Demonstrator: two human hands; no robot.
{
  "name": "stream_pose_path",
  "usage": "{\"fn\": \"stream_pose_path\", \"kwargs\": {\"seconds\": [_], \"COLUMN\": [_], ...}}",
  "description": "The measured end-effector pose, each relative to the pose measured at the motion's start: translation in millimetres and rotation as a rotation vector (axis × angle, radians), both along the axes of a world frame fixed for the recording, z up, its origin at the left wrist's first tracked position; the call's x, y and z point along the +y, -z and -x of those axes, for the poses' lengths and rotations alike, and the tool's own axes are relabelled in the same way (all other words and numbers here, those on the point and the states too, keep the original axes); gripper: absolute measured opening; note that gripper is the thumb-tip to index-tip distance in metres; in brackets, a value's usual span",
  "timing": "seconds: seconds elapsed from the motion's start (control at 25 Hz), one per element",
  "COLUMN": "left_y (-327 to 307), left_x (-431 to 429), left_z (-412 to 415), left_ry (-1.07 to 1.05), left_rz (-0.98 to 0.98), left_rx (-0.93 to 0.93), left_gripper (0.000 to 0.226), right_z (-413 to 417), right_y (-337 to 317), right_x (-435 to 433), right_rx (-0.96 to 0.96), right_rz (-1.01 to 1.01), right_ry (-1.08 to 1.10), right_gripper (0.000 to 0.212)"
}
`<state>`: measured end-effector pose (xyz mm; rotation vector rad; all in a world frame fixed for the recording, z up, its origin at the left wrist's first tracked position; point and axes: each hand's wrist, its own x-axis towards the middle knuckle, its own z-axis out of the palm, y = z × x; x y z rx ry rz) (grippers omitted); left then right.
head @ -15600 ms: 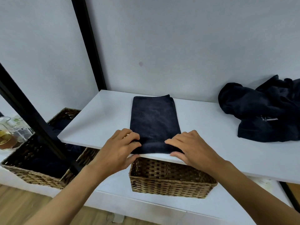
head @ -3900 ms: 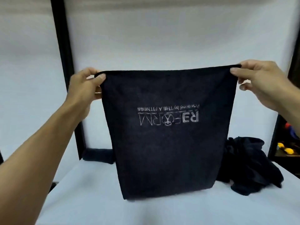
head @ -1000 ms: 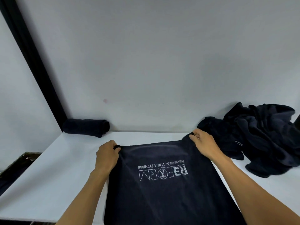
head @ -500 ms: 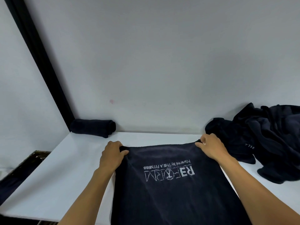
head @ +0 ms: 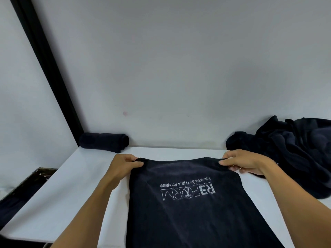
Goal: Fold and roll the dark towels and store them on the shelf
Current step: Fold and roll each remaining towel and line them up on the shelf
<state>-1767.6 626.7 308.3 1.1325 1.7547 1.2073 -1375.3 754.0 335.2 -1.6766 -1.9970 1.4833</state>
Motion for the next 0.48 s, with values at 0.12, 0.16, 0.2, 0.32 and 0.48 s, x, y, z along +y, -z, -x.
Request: {"fn": "stream_pose_path", "kwargs": {"seconds": [0.12,0.16,0.2,0.32,0.48], "left_y": [0.9,1.5,1.7,-4.8,-43.6], "left_x": [1.9,1.9,1.3,-5.4,-17.0], "left_z": [-3.1,-4.9,-6.2,-7.6,-5.1], "left_ry": [-0.074,-0.098,-0.12,-0.157,-0.183], "left_rz": [-0.049,-0.068,-0.089,-0.168,-0.339], "left_rx": [0.02,0.038,0.056,0.061,-0.042], "left_gripper": [0.007,0.006,0.004,0.002,0.007], "right_z": [8.6,14.5,20.3,28.3,26.9], "right_y": [2.8,6.2,9.7,14.0,-27.1], "right_x": [0.5,-0.8,-3.3,-12.7,-23.2], "right_rx": [0.01,0.093,0.202,0.492,0.766], "right_rz": [-0.049,-0.099,-0.149,-0.249,-0.365], "right_ry": [-0.027,0.011,0.064,0.296,0.504], "right_gripper": [0.016,0.018,0.021,0.024,0.014]}}
